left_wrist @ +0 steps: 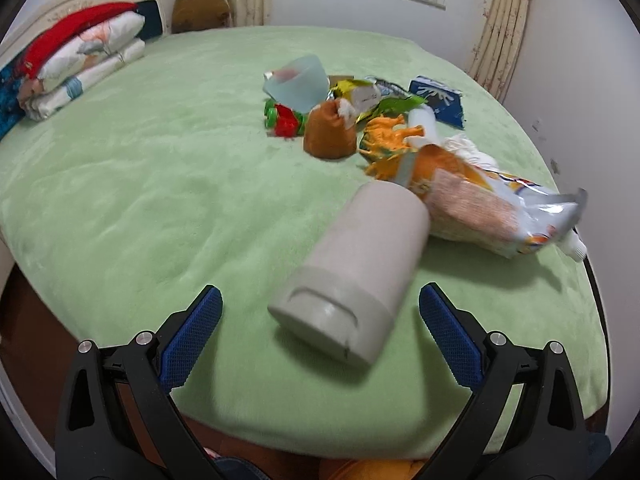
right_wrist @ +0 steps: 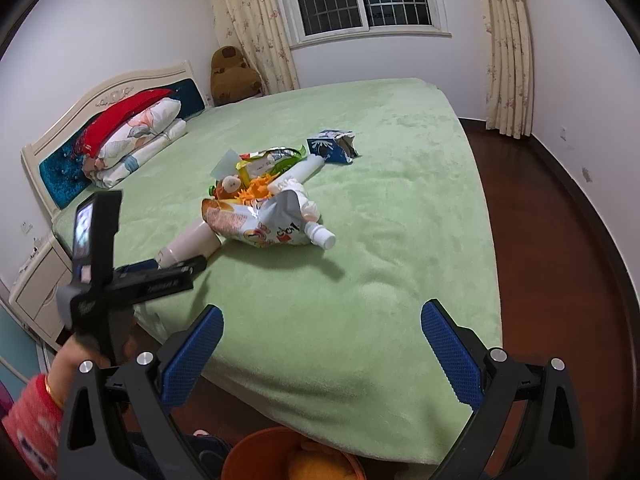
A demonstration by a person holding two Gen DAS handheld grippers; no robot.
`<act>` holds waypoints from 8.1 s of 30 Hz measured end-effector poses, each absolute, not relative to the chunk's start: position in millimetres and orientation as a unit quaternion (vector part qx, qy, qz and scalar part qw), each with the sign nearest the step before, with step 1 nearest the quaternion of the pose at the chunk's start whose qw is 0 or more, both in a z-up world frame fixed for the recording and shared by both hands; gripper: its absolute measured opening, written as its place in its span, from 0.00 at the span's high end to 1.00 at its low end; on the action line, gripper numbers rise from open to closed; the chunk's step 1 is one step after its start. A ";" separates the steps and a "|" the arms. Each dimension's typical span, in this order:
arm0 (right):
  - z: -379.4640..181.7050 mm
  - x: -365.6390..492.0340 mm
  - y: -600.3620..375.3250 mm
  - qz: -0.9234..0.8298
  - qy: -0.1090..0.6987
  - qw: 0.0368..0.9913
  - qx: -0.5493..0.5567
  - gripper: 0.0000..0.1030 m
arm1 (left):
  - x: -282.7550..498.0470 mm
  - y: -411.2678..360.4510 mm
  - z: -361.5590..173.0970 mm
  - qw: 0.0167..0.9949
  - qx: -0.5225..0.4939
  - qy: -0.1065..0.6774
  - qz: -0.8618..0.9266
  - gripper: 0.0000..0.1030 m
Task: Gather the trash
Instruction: 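Grasp the white thermos bottle with the left tool while the right tool grasps the snack bag, then carry the thermos and snack bag to the orange bucket and release both, then move both tools back over the bed toward the remaining items, then grasp the orange toy dinosaur with the left tool while the right tool grasps the white tissue, then carry the dinosaur and tissue to the orange bucket and release both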
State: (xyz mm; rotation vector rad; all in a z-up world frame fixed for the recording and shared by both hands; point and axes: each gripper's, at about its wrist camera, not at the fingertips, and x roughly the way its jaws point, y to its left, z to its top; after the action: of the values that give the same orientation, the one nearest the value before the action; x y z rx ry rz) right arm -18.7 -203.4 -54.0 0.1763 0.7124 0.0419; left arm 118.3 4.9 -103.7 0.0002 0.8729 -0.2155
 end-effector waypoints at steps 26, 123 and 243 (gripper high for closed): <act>-67.2 10.6 -164.3 0.064 0.371 0.926 -0.017 0.05 | 62.9 33.5 -71.8 0.921 -0.002 0.365 -0.140 0.53; -212.3 -108.7 -187.0 0.062 0.553 0.813 0.171 0.19 | -97.3 -32.0 -232.8 0.786 0.073 0.592 -0.162 0.32; -20.5 -90.6 -188.6 0.139 0.342 0.929 0.027 0.71 | -62.6 11.3 -33.4 0.896 0.014 0.347 -0.275 0.56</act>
State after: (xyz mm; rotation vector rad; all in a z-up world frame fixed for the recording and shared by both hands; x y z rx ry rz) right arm -90.6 -188.6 -20.5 0.0559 0.7010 0.2845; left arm -62.6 11.4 -33.4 0.0281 0.7194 -0.5702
